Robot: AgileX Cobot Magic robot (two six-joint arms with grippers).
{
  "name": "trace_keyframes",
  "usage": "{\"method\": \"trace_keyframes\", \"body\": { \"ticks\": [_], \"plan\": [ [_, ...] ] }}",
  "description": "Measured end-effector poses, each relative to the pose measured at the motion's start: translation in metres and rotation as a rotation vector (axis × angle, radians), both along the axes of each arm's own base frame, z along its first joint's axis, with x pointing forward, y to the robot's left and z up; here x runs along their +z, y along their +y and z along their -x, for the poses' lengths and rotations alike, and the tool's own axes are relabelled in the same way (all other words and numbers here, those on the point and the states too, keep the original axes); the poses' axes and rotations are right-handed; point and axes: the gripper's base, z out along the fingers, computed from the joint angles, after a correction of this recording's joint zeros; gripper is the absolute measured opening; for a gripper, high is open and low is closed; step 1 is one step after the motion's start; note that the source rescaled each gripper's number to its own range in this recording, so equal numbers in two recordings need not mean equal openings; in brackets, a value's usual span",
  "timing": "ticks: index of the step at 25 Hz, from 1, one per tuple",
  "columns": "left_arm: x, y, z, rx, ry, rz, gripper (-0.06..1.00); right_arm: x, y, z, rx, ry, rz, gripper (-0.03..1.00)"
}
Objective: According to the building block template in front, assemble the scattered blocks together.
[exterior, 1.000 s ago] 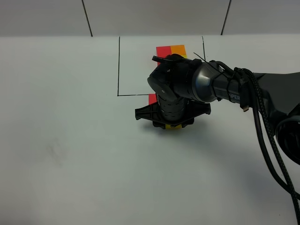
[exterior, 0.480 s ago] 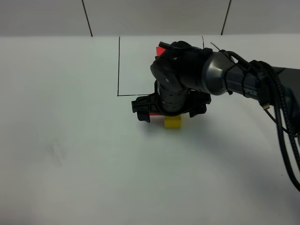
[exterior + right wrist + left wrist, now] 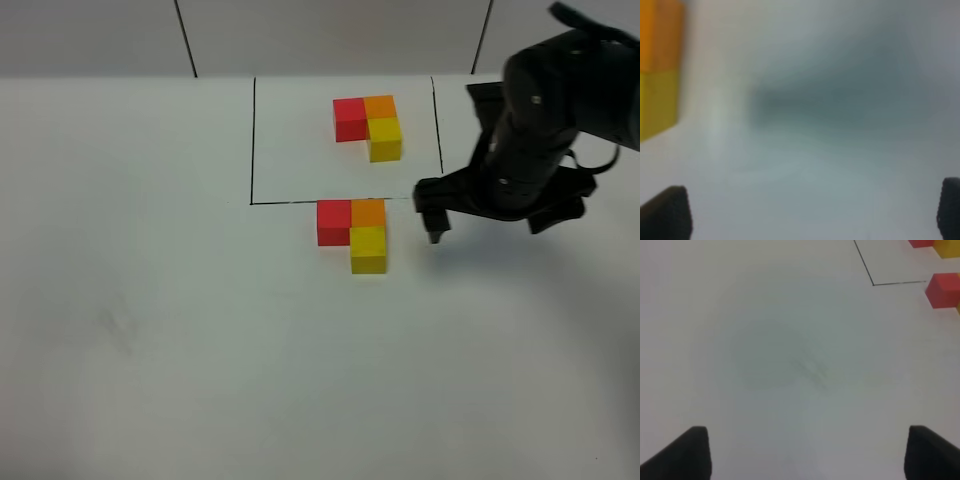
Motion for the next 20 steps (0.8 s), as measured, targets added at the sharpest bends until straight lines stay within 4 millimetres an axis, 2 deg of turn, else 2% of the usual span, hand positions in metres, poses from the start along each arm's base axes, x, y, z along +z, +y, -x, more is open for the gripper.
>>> {"method": "trace_keyframes", "body": {
  "ticks": [4, 7, 9, 14, 20],
  "plan": [
    [0.0, 0.0, 0.0, 0.0, 0.0, 0.0, 0.68, 0.021, -0.05, 0.022, -0.078, -0.068, 0.005, 1.0],
    [0.0, 0.0, 0.0, 0.0, 0.0, 0.0, 0.68, 0.035, -0.075, 0.045, -0.109, -0.1, 0.01, 1.0],
    [0.0, 0.0, 0.0, 0.0, 0.0, 0.0, 0.68, 0.046, -0.084, 0.063, -0.11, -0.134, 0.011, 1.0],
    [0.0, 0.0, 0.0, 0.0, 0.0, 0.0, 0.68, 0.063, -0.088, 0.111, -0.082, -0.209, -0.023, 1.0],
    [0.0, 0.0, 0.0, 0.0, 0.0, 0.0, 0.68, 0.075, -0.075, 0.172, 0.026, -0.339, -0.112, 1.0]
  ]
}}
